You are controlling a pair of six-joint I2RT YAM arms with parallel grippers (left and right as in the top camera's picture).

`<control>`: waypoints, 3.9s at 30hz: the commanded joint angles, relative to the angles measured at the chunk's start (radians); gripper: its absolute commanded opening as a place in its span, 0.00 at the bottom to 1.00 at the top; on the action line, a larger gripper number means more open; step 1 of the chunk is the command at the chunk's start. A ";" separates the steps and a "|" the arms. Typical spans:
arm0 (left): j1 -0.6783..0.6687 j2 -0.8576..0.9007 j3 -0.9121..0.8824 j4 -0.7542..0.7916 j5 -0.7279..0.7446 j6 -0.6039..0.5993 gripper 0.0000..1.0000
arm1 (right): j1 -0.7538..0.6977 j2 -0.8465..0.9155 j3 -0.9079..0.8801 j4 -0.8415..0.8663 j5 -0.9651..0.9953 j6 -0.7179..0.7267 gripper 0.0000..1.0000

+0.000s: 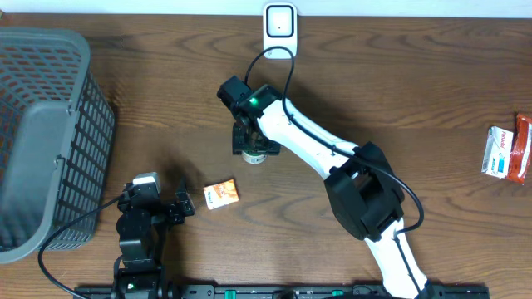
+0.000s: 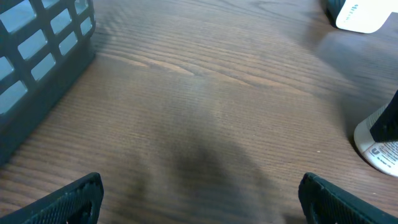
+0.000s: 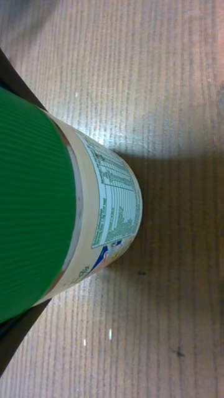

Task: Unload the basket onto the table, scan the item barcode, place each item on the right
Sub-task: 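Grasp the green-capped bottle with the right gripper and lift it, then carry the bottle up to the scanner and present its label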

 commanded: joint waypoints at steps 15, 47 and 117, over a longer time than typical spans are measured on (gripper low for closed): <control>-0.003 -0.001 -0.011 -0.039 0.011 0.013 0.99 | -0.019 0.005 -0.058 0.009 0.047 0.002 0.68; -0.003 -0.001 -0.011 -0.039 0.011 0.013 0.99 | -0.185 -0.006 -0.011 -0.302 -0.319 -0.251 0.39; -0.003 -0.001 -0.011 -0.039 0.011 0.013 0.99 | -0.419 0.040 0.150 0.903 -0.192 -0.635 0.45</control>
